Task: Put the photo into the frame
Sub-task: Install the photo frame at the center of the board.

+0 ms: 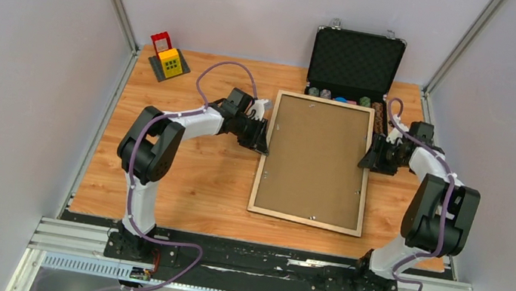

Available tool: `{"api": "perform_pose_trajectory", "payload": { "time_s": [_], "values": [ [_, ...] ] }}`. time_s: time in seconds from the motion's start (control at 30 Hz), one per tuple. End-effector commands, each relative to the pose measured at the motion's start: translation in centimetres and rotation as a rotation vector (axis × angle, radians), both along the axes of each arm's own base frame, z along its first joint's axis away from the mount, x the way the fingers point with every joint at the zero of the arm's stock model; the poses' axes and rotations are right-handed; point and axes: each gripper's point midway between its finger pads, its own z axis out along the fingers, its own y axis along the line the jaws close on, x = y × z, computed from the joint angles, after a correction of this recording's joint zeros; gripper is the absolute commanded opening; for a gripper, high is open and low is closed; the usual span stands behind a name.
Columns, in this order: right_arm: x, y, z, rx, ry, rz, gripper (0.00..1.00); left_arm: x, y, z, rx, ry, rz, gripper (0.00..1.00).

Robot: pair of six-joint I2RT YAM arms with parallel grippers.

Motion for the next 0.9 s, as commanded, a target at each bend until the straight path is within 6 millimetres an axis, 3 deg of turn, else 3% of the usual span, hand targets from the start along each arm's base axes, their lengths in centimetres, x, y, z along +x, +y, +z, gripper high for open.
{"api": "perform_pose_trajectory", "payload": {
  "time_s": [0.0, 0.2, 0.37, 0.47, 0.7, 0.87],
  "values": [
    [2.6, -0.4, 1.5, 0.072, -0.057, -0.02, 0.46, -0.3, -0.8, 2.3, -0.041, -0.033, -0.038, 0.0],
    [3.6, -0.6, 1.0, 0.126, -0.054, -0.003, 0.37, -0.3, -0.8, 2.4, -0.042, -0.031, -0.039, 0.0],
    [3.8, -0.3, 0.7, 0.151, -0.048, -0.003, 0.23, -0.3, -0.9, 2.5, -0.045, -0.032, -0.042, 0.0],
    [4.0, -0.4, 0.7, 0.146, -0.055, -0.003, 0.15, -0.3, -1.0, 2.7, -0.048, -0.035, -0.047, 0.05],
    [4.1, -0.5, 0.7, 0.145, -0.061, -0.002, 0.07, 0.0, -1.0, 3.1, -0.045, -0.042, -0.048, 0.34],
    [4.1, -0.4, 0.9, 0.144, -0.073, 0.008, 0.04, 0.9, -0.5, 3.4, -0.004, -0.089, -0.034, 0.61]
  ]
}}
